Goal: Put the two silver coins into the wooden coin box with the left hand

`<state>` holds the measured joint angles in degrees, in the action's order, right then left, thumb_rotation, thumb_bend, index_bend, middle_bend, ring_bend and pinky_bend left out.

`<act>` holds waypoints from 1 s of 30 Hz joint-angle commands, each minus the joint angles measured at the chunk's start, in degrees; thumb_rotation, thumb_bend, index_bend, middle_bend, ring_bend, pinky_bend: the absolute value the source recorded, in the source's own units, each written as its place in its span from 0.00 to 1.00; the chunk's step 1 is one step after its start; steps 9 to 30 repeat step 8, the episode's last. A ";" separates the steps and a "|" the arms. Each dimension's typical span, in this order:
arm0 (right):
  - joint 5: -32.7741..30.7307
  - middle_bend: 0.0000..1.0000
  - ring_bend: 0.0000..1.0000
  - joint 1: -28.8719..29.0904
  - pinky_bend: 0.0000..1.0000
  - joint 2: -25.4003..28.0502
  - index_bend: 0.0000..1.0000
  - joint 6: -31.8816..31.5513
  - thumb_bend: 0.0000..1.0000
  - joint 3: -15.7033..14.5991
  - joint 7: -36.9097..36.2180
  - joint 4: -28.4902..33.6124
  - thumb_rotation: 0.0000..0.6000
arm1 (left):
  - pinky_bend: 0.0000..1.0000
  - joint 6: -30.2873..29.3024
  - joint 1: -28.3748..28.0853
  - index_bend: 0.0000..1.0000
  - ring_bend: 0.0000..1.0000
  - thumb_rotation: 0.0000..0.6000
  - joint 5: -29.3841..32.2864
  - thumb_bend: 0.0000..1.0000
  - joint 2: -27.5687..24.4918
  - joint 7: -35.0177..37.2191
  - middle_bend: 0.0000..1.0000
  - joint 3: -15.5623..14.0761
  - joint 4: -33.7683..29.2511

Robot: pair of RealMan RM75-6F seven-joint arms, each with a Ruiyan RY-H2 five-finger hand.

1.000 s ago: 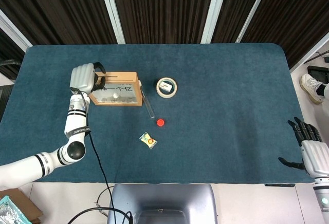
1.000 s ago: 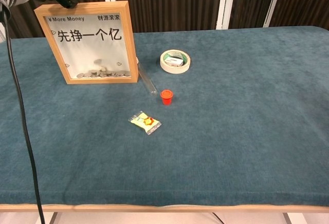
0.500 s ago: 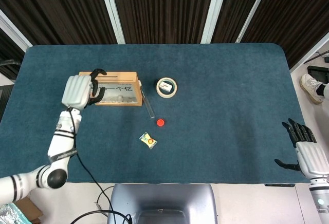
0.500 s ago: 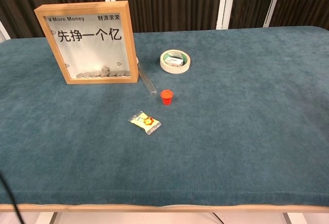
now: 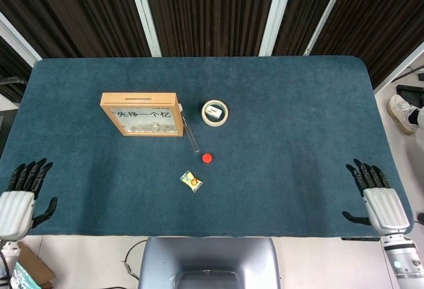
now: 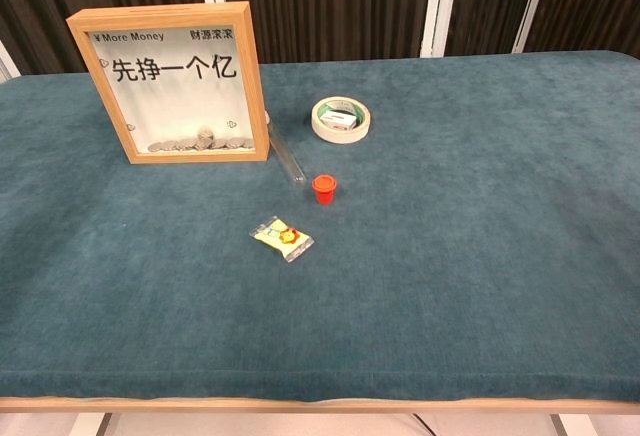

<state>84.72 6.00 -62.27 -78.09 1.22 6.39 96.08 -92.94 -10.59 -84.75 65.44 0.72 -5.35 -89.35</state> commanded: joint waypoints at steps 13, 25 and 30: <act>0.22 0.00 0.00 -0.83 0.00 -0.67 0.00 -1.71 0.15 -0.19 1.15 -0.38 1.00 | 0.00 1.78 2.66 0.05 0.00 1.00 -1.24 0.40 2.07 1.03 0.02 -0.10 4.31; 0.22 0.00 0.00 -0.83 0.00 -0.67 0.00 -1.71 0.15 -0.19 1.15 -0.38 1.00 | 0.00 1.78 2.66 0.05 0.00 1.00 -1.24 0.40 2.07 1.03 0.02 -0.10 4.31; 0.22 0.00 0.00 -0.83 0.00 -0.67 0.00 -1.71 0.15 -0.19 1.15 -0.38 1.00 | 0.00 1.78 2.66 0.05 0.00 1.00 -1.24 0.40 2.07 1.03 0.02 -0.10 4.31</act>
